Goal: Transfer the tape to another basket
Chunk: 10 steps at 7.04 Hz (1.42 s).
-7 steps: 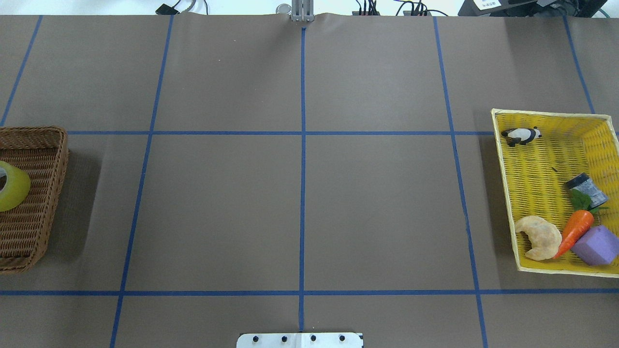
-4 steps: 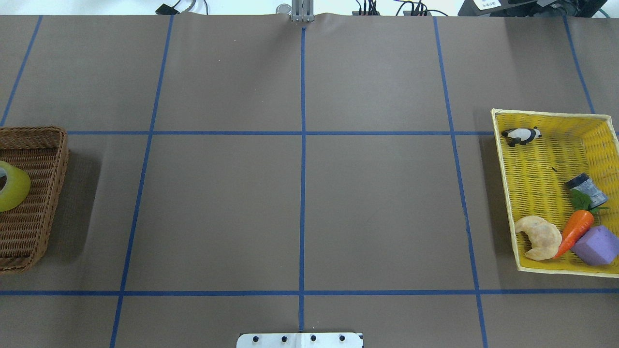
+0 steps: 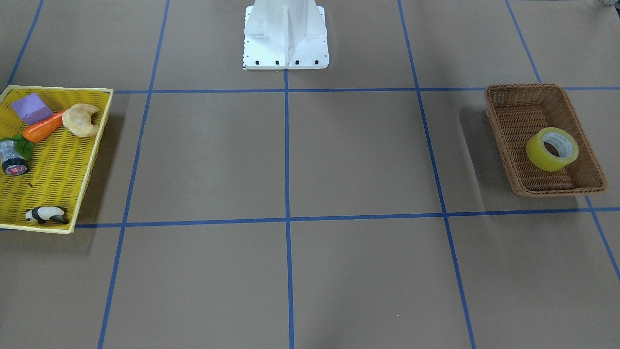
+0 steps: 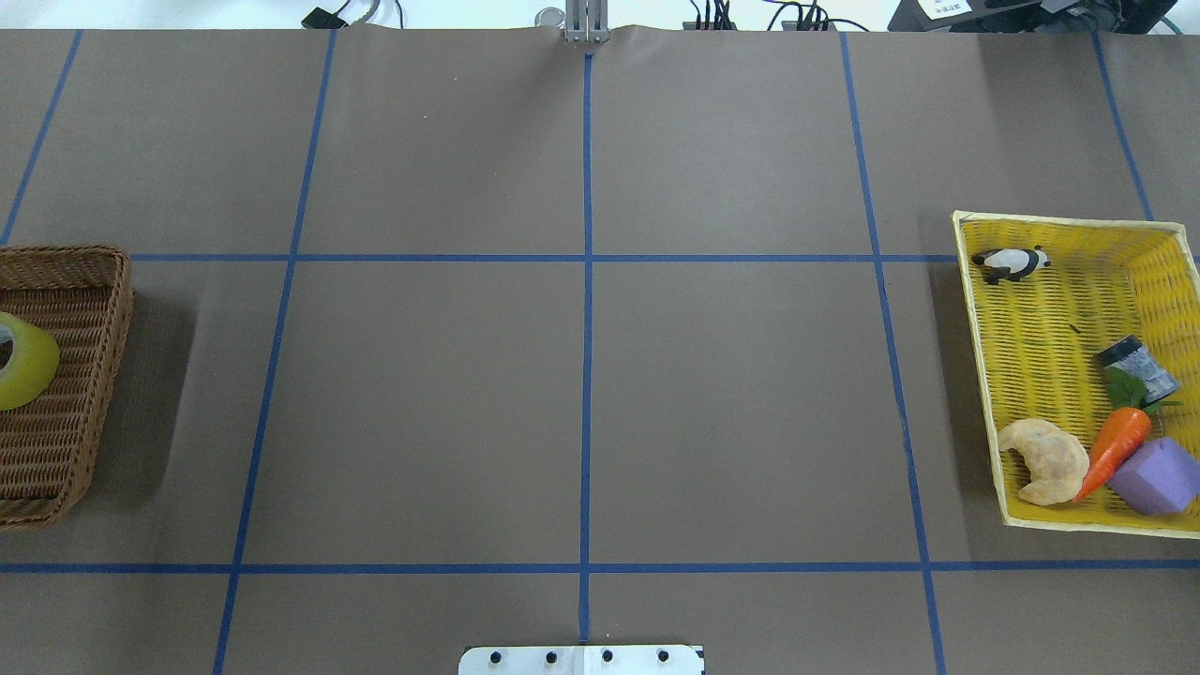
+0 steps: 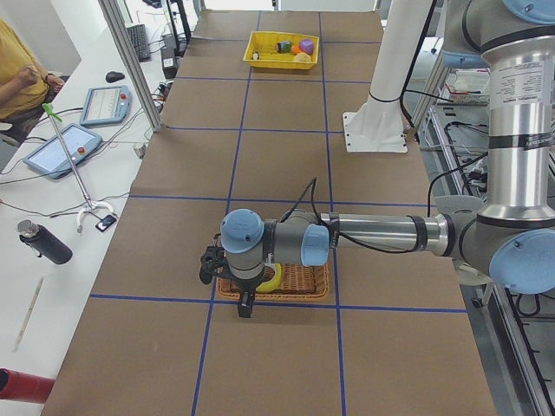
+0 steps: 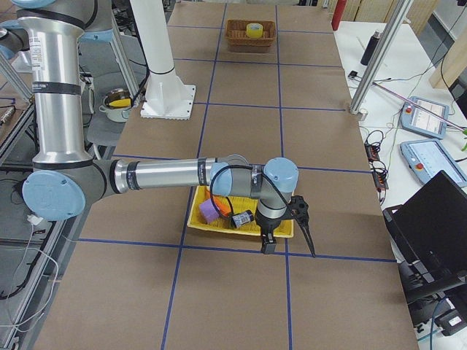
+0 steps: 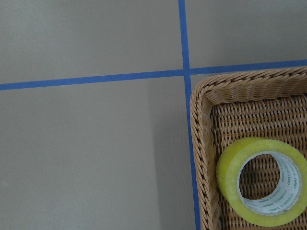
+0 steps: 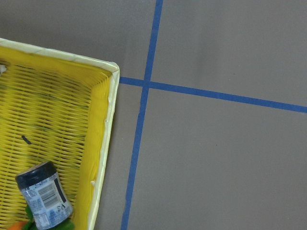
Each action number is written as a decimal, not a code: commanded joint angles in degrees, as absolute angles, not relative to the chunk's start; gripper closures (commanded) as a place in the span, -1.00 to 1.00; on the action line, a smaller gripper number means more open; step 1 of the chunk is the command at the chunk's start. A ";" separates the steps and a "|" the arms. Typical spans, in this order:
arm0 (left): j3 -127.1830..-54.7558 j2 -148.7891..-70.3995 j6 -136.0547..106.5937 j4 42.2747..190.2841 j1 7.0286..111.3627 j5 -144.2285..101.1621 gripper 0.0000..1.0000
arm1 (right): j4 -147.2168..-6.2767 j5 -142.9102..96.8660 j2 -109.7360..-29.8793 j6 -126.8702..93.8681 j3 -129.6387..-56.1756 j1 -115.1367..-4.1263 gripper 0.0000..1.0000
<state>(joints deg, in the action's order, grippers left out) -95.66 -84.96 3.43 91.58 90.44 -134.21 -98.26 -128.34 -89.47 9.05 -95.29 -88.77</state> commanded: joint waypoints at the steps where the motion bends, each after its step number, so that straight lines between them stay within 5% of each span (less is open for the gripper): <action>1: -95.62 -84.90 3.43 91.58 90.44 -134.21 -0.98 | -98.26 -128.41 -89.47 9.05 -95.01 -88.77 -1.00; 10: -95.80 -84.29 3.43 91.58 90.44 -134.21 -0.98 | -92.90 -128.41 -89.47 8.97 -91.41 -88.77 -1.00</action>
<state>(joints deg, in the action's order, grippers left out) -95.71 -84.69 3.43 91.58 90.44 -134.21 -93.79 -128.41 -89.47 9.03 -91.95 -88.77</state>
